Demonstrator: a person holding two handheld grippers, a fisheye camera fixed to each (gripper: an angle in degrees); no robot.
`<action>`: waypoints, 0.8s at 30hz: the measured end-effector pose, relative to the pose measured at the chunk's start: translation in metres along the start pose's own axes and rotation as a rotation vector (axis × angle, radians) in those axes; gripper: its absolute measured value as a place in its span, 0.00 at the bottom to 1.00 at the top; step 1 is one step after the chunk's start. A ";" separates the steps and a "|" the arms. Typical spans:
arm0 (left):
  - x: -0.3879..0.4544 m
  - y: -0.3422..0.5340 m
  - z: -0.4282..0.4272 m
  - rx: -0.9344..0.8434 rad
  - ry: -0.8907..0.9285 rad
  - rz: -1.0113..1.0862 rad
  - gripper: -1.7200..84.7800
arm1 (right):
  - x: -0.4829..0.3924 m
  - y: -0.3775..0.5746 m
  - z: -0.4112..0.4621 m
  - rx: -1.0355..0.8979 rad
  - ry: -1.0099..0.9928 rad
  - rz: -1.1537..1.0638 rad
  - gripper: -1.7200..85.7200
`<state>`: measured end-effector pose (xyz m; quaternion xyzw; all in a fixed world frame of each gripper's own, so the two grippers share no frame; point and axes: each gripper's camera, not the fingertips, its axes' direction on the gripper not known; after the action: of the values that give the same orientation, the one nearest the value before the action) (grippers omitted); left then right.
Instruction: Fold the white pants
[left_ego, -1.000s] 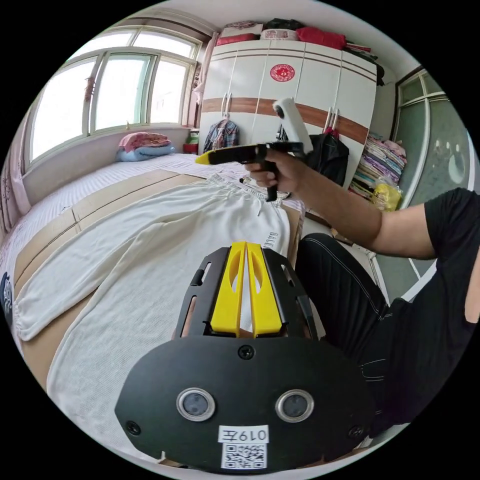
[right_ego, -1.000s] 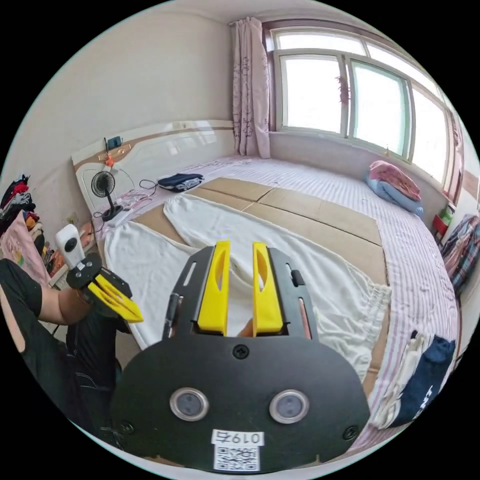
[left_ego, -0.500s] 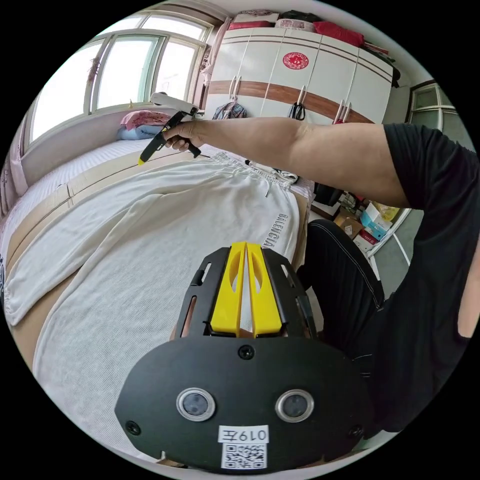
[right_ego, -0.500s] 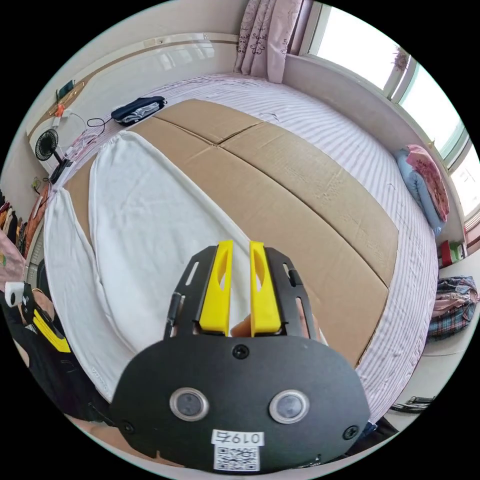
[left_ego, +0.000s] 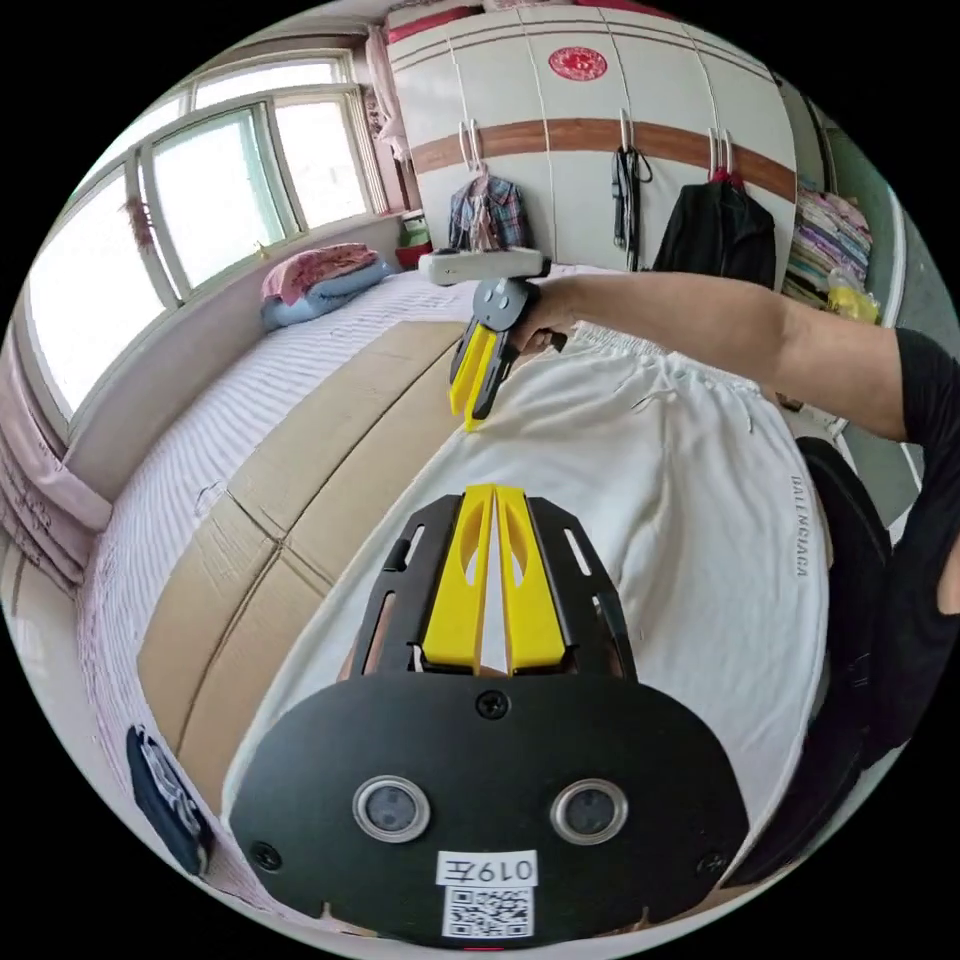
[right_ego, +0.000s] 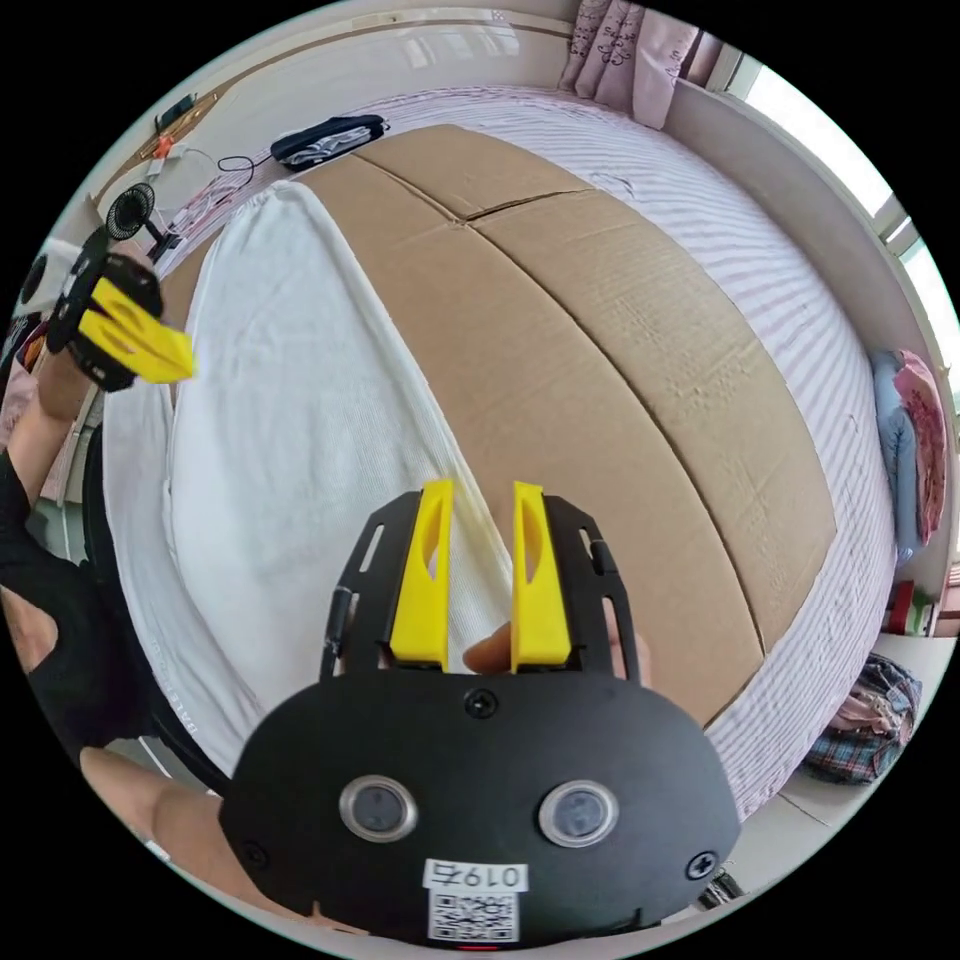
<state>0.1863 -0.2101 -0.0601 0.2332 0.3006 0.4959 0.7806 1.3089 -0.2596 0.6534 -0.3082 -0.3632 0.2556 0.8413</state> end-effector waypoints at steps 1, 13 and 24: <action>-0.016 -0.023 0.026 -0.072 0.010 0.030 0.05 | 0.001 -0.005 -0.003 -0.007 -0.020 -0.008 0.14; -0.125 -0.156 0.179 -0.329 0.299 0.078 0.10 | 0.025 -0.102 -0.047 -0.074 -0.159 -0.063 0.12; -0.176 -0.212 0.225 -0.380 0.352 0.054 0.08 | 0.053 -0.166 -0.083 -0.099 -0.318 -0.007 0.10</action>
<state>0.4210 -0.4705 0.0013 0.0003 0.3271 0.5971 0.7324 1.4387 -0.3655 0.7492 -0.3037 -0.5051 0.2800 0.7578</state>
